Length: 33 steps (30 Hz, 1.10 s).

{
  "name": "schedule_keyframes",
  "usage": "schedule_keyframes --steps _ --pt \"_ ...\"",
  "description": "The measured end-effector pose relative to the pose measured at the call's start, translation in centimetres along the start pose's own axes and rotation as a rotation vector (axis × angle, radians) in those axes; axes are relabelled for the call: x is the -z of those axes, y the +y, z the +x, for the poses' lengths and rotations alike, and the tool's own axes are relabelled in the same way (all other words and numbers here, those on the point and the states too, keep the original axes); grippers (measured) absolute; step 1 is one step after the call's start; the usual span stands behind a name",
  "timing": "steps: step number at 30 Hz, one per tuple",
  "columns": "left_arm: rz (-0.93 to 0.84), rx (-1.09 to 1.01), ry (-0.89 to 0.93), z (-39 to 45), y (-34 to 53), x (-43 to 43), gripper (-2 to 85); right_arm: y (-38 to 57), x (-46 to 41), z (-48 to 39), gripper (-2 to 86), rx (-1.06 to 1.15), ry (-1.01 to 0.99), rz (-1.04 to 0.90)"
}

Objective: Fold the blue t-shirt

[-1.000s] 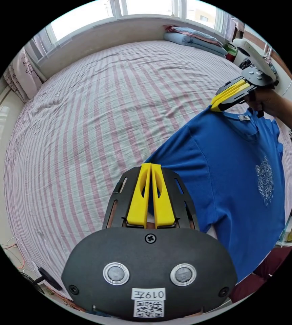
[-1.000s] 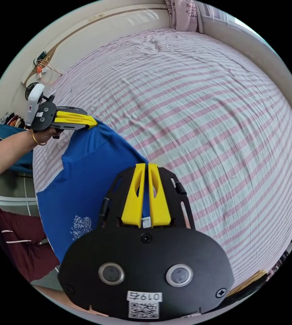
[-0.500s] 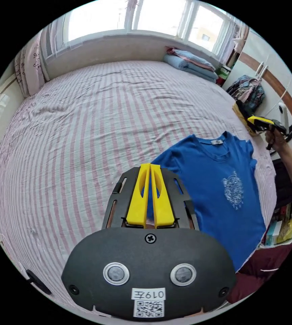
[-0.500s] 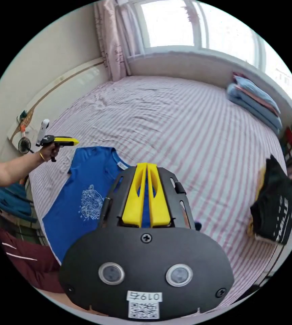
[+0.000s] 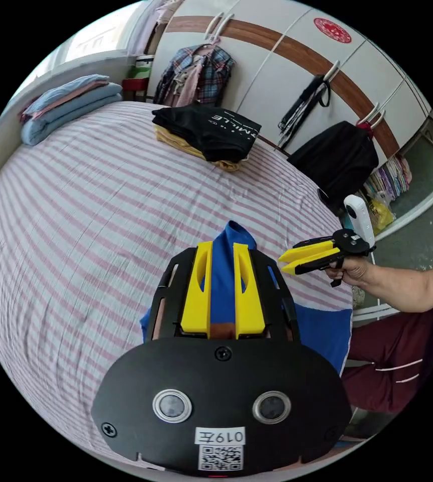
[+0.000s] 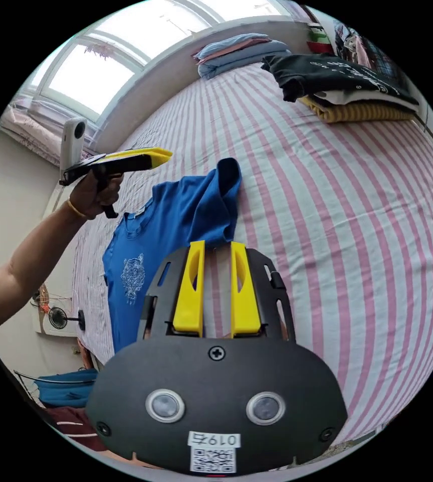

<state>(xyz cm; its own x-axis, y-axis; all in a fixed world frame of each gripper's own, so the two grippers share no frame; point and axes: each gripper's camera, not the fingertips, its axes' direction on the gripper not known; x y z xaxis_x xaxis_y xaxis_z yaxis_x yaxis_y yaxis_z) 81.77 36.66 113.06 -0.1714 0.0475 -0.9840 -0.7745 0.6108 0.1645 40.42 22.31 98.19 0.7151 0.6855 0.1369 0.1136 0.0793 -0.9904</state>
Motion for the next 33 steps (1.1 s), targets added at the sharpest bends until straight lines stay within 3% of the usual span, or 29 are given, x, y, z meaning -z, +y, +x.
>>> schedule_keyframes --steps 6,12,21,24,28,33 --pt "-0.137 0.035 0.219 -1.9 -9.6 -2.0 5.6 2.2 0.5 6.3 9.7 -0.323 -0.176 0.129" --pt "-0.256 0.017 0.091 -0.2 -16.2 -2.5 7.2 3.6 0.5 9.6 7.9 -0.447 -0.23 0.148" --pt "-0.482 -0.092 -0.067 4.3 -26.3 -4.6 3.6 5.4 0.8 12.1 0.2 -0.392 -0.224 0.148" --pt "-0.479 -0.137 -0.109 5.9 -28.8 -4.0 1.8 6.2 1.9 12.1 -0.5 -0.339 -0.183 0.204" --pt "-0.39 -0.016 -0.064 6.1 -32.1 -2.1 1.0 7.5 3.1 11.6 -0.8 -0.283 -0.08 0.27" --pt "-0.414 0.165 -0.056 5.5 -34.4 -2.8 0.8 9.0 2.5 13.0 -0.6 -0.333 -0.054 0.29"
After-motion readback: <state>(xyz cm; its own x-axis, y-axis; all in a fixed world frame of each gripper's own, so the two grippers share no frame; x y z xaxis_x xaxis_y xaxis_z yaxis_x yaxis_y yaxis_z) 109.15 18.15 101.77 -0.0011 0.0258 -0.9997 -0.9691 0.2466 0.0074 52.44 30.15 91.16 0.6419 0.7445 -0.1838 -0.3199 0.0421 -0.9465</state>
